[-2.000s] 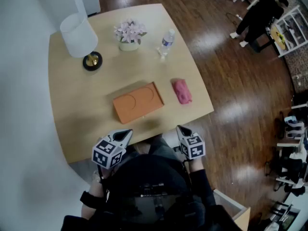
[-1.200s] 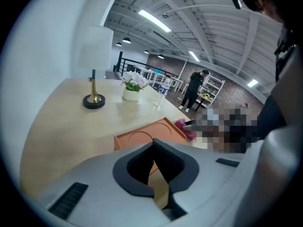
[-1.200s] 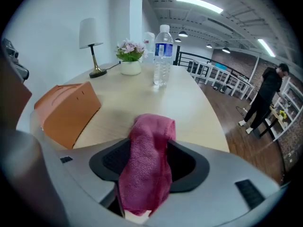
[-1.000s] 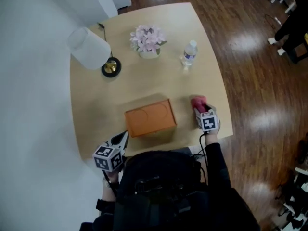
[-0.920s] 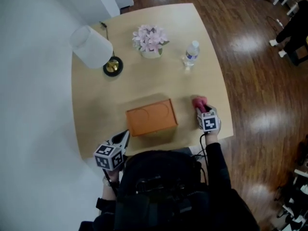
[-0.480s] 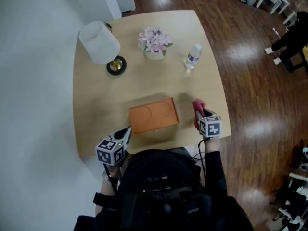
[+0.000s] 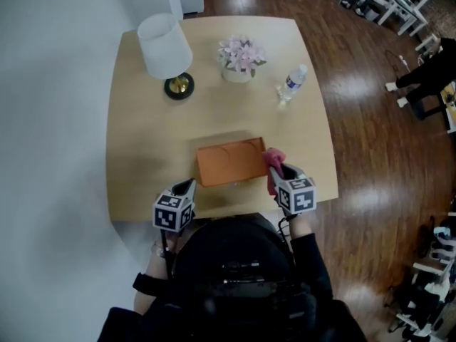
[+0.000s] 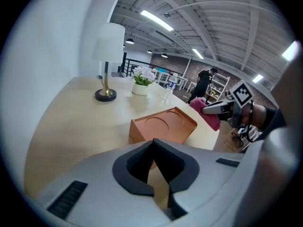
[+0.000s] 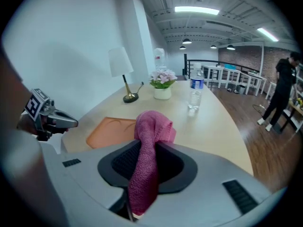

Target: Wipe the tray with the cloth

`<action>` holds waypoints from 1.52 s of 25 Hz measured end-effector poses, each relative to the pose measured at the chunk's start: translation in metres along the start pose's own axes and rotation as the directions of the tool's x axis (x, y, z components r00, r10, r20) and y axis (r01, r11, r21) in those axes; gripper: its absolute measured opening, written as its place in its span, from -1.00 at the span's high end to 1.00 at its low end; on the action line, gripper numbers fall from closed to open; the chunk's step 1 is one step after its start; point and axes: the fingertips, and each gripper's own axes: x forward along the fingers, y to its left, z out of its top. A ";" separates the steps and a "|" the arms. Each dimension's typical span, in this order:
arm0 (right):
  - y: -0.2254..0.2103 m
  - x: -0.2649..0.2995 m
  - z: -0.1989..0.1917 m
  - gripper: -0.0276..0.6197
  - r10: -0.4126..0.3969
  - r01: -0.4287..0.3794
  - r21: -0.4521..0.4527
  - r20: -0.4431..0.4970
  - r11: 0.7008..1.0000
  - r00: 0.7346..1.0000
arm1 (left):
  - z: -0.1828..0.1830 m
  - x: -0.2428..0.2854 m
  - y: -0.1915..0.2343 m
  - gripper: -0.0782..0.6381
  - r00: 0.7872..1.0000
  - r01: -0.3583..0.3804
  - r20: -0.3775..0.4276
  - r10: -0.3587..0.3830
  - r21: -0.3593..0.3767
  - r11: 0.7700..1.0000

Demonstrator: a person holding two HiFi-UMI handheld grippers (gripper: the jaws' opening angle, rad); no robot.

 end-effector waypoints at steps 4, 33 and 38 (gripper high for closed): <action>0.077 0.033 0.021 0.59 0.113 -0.116 -0.092 -0.037 0.989 0.993 | 0.001 0.002 0.010 0.78 1.000 -0.029 0.007 0.029 0.000 1.000; 0.039 0.096 0.018 0.59 -0.088 0.080 -0.057 -0.159 0.995 0.983 | 0.004 -0.001 -0.003 0.78 0.998 0.052 -0.046 -0.048 0.076 0.996; 0.027 0.090 0.018 0.59 -0.085 0.082 -0.021 -0.150 0.996 0.985 | 0.005 0.007 -0.010 0.78 0.997 0.064 -0.053 -0.059 0.088 0.994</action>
